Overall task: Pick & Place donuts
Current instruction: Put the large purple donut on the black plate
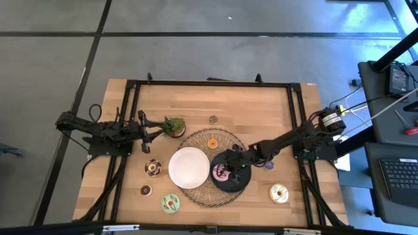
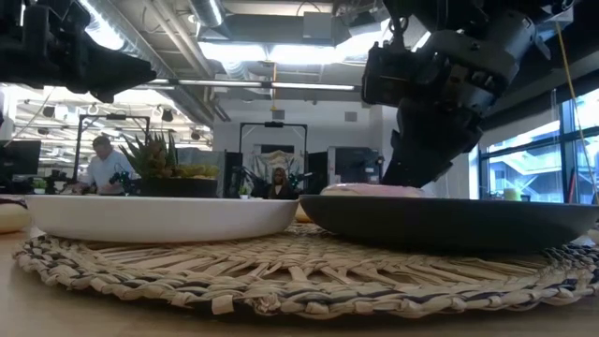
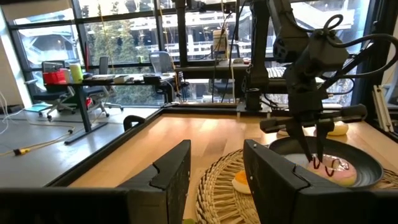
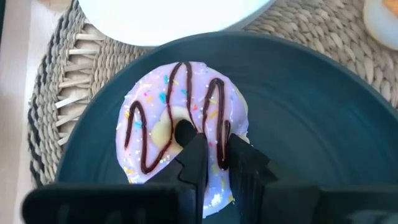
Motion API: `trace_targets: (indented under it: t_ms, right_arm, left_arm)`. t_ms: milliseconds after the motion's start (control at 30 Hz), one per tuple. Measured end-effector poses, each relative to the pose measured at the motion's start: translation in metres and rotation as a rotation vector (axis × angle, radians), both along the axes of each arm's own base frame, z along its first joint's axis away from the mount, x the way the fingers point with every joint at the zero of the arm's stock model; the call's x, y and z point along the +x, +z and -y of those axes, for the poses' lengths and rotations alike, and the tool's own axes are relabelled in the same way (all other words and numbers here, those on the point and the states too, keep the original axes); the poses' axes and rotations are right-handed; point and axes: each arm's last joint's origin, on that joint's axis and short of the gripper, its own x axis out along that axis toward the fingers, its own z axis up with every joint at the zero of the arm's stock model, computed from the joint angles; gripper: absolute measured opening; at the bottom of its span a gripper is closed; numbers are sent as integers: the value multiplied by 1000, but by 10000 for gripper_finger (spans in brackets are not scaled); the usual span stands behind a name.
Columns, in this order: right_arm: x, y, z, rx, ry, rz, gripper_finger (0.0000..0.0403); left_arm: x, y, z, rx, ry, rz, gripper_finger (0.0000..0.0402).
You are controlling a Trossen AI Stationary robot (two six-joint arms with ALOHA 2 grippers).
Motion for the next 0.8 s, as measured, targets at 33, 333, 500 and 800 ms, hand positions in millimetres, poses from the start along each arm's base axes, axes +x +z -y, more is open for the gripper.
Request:
trace_targets:
  t_ms: [33,333,500,800]
  right_arm:
    - [0,0,0,3,5,-2,60]
    - [0,0,0,-19,41,4,90]
    - [1,1,0,-17,41,15,147]
    - [-1,16,4,-22,24,62,205]
  left_arm:
    - [0,0,0,0,0,0,143]
    - [0,0,0,0,1,0,143]
    - [0,0,0,0,1,0,143]
    - [0,0,0,0,1,0,143]
